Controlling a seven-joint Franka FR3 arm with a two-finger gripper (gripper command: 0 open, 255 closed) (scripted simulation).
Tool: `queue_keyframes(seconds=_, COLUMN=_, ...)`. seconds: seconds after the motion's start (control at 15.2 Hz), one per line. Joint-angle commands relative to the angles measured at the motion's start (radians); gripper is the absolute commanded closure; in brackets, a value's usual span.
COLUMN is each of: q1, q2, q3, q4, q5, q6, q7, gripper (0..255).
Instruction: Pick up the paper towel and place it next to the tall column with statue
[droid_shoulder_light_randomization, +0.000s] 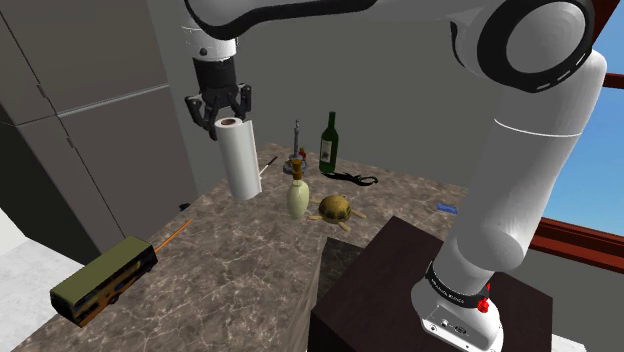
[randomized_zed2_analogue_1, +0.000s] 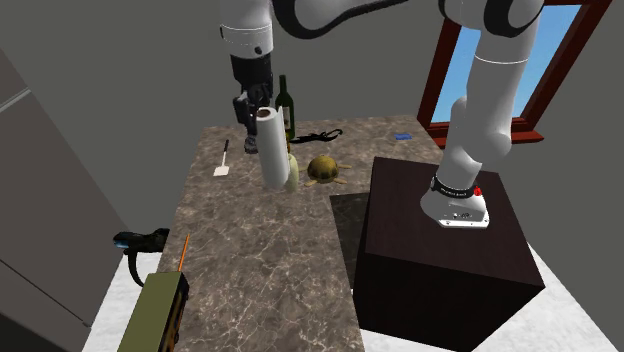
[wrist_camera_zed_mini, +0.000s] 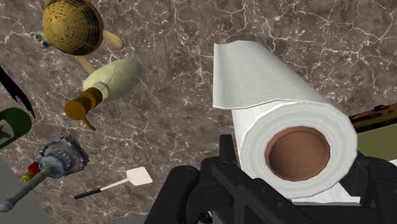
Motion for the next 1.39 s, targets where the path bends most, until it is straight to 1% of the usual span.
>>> queue_keyframes(seconds=0.0, q1=0.001, q2=0.006, q3=0.000, q4=0.038, q5=-0.002, q6=-0.033, q7=-0.003, gripper=255)
queue_keyframes(seconds=0.59, q1=0.012, q2=0.040, q3=0.005, q4=0.203, q5=-0.015, q6=-0.167, q7=-0.004, gripper=255)
queue_keyframes(seconds=0.66, q1=0.012, q2=0.040, q3=0.005, q4=0.204, q5=-0.015, q6=-0.168, q7=-0.004, gripper=255)
queue_keyframes(seconds=0.99, q1=-0.063, q2=0.000, q3=-0.047, q4=0.155, q5=0.009, q6=-0.145, q7=-0.127, gripper=255)
queue_keyframes(seconds=1.32, q1=-0.130, q2=-0.011, q3=-0.100, q4=0.142, q5=0.021, q6=-0.132, q7=-0.245, gripper=255)
